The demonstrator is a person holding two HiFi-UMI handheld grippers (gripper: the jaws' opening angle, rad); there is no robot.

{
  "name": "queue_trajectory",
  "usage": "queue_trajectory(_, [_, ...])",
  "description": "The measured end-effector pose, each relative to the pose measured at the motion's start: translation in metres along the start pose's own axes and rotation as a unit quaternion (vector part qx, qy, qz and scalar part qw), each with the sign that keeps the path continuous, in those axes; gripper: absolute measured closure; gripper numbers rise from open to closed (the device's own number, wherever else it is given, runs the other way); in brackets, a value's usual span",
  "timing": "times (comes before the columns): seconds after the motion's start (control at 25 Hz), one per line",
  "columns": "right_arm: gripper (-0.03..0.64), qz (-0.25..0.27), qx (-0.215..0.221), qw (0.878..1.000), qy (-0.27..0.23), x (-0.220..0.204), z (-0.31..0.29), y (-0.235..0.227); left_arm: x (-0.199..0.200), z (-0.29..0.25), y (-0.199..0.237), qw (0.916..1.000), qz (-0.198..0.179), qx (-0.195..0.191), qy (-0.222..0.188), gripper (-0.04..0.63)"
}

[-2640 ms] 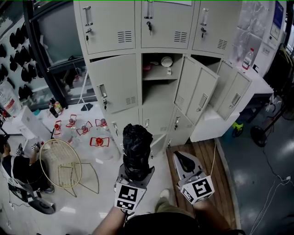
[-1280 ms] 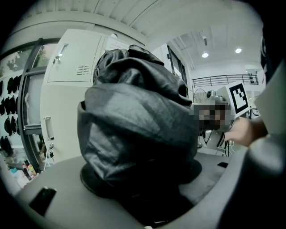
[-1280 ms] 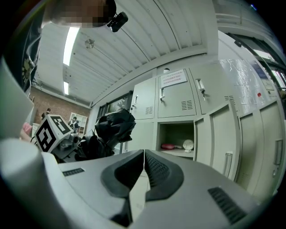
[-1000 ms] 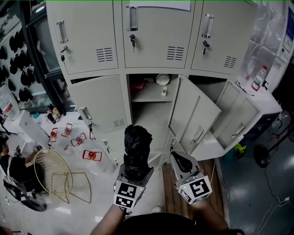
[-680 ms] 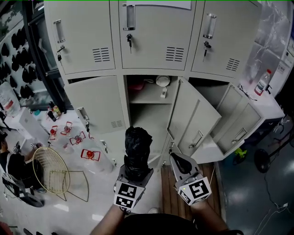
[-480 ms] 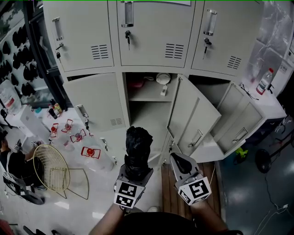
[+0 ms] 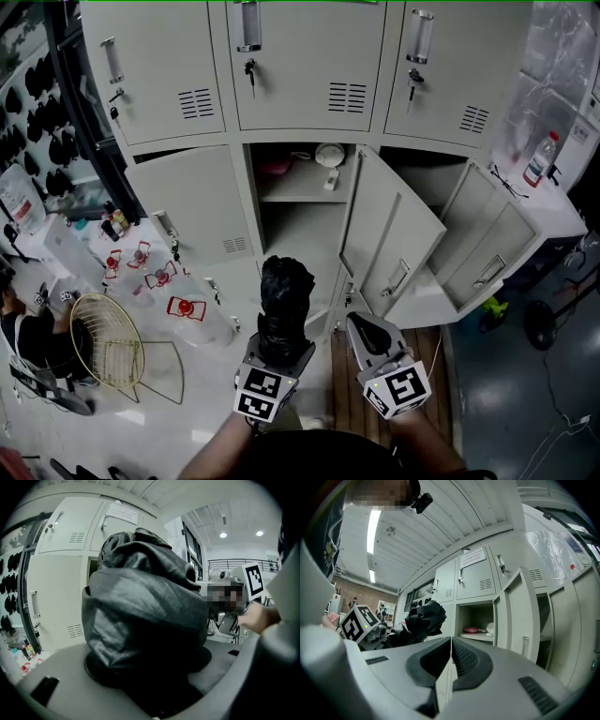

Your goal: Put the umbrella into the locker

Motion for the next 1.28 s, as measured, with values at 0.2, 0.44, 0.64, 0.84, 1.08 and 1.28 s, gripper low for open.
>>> queue_trajectory(0.2, [0.586, -0.002, -0.001, 1.0, 0.0, -0.001, -0.005, -0.002, -0.003, -0.006, 0.004, 1.0, -0.002, -0.003, 0.008, 0.293])
queue_trajectory(0.44, [0.586, -0.005, -0.007, 1.0, 0.007, -0.006, -0.016, -0.009, -0.004, -0.02, 0.015, 0.9999, 0.001, -0.009, 0.012, 0.291])
queue_trajectory(0.64, [0.586, 0.0, -0.011, 1.0, 0.008, -0.007, -0.031, -0.015, 0.0, -0.035, 0.026, 0.9997, 0.001, -0.019, 0.014, 0.291])
queue_trajectory(0.84, [0.586, 0.002, -0.009, 1.0, 0.005, 0.0, -0.053, -0.023, 0.008, -0.054, 0.045, 0.999, 0.02, -0.034, 0.021, 0.291])
queue_trajectory(1.08, [0.586, 0.002, -0.003, 1.0, 0.003, 0.008, -0.085, -0.032, 0.016, -0.075, 0.071, 0.9987, 0.027, -0.038, 0.022, 0.291])
queue_trajectory(1.28, [0.586, 0.002, 0.0, 1.0, 0.01, 0.008, -0.108, -0.038, 0.019, -0.091, 0.088, 0.9984, 0.023, -0.042, 0.03, 0.291])
Point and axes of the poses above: the fingertips, and each gripper's own axes: z backward along the fingers, y to its left, x out of its top, the point moved 7 cm from there along z, backward along the fingers, and after that the axes turned 8 degrees about y, right-handed, at the moved point
